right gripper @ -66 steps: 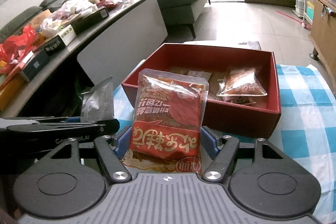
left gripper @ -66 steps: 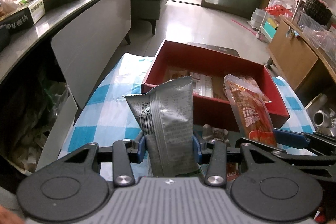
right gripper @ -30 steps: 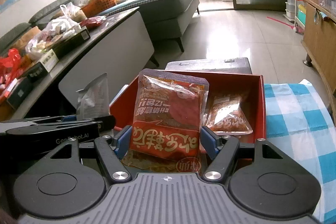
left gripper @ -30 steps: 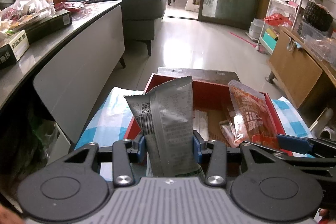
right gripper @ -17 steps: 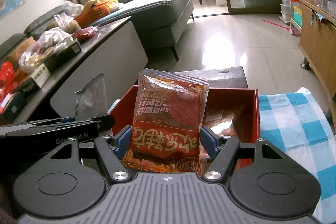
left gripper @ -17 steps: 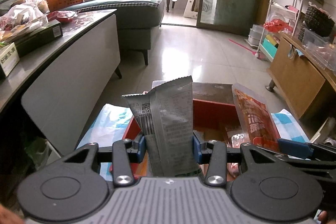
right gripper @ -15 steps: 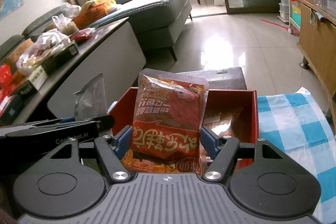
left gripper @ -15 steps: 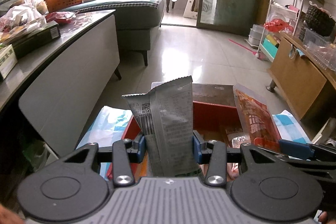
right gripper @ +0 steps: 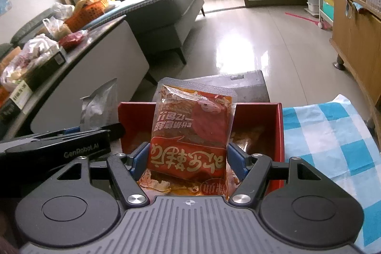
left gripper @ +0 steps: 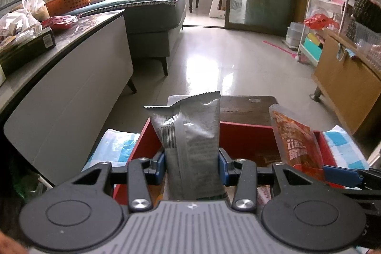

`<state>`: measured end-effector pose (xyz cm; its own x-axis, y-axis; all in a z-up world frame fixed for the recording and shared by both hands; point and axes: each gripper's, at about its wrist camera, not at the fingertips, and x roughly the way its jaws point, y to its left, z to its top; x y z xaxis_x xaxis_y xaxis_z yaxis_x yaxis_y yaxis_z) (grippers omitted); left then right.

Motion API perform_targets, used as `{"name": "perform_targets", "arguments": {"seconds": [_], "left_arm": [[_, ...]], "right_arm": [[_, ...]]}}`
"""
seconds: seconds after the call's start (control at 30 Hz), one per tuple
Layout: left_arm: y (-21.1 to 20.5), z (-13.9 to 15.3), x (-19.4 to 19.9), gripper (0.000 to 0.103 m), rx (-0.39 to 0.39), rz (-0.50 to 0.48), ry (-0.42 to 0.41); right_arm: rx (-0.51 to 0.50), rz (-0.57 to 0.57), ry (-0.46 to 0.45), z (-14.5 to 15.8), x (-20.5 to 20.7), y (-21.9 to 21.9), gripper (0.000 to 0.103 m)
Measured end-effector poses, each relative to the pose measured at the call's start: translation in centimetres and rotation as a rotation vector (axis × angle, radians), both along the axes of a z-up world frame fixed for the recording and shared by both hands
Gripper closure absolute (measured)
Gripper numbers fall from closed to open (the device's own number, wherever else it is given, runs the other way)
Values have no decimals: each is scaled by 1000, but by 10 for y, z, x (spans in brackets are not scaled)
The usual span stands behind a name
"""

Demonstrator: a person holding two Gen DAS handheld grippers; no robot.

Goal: Organize snacks
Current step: 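Open both grippers to drop the packets into the red box, then withdraw both grippers from the red box toward the table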

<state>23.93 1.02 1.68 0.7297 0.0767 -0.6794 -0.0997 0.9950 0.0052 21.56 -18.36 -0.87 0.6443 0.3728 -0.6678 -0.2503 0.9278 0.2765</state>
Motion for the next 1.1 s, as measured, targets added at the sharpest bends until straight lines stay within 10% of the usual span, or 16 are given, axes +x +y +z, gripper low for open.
{"name": "perform_targets", "arguments": {"seconds": [0.77, 1.1], "left_arm": [[-3, -36, 17, 65, 48, 3, 102], [-2, -34, 17, 42, 80, 12, 112]], "right_arm": [[-88, -6, 76, -32, 17, 10, 25], [-116, -15, 74, -31, 15, 9, 19]]}}
